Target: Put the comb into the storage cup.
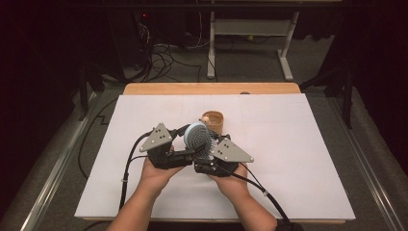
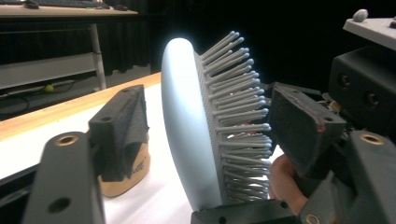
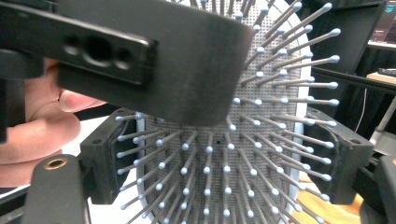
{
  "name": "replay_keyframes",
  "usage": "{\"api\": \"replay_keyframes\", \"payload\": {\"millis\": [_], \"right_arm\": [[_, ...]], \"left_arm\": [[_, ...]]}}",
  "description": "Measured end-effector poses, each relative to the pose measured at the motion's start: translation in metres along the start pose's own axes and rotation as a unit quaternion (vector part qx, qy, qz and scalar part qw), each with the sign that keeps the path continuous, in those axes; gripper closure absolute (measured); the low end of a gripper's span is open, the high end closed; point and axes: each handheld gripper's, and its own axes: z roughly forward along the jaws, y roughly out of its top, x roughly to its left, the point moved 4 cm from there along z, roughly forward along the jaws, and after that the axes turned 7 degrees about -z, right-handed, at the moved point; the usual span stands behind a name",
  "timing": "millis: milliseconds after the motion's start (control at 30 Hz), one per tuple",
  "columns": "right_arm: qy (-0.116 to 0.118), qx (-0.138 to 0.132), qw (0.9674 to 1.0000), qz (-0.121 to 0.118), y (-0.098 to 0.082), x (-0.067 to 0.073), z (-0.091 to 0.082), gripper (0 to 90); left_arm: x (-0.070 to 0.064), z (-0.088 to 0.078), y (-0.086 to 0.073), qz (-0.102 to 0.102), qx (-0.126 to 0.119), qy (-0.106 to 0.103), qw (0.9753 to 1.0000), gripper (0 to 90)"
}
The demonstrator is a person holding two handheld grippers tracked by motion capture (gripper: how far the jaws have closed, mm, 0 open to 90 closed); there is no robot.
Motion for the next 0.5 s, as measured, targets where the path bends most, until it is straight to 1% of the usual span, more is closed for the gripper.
{"api": "replay_keyframes", "payload": {"millis": [200,400,500], "right_arm": [[0.0,0.001,1.0,0.0,-0.0005,0.0004,0.0006,20.7],[-0.002,0.0,1.0,-0.002,-0.0004,0.0008,0.0004,20.7],[-0.004,-0.001,1.0,-0.003,-0.0004,0.001,0.0005,20.7]], "left_arm": [[-0.0012,0.0,-0.0004,0.003,-0.001,0.0,1.0,43.3],[-0.0011,-0.0011,0.0002,-0.004,-0.006,-0.003,1.0,47.9],[-0.0016,-0.0012,0.0003,-0.004,-0.006,0.0,1.0,49.9]]}}
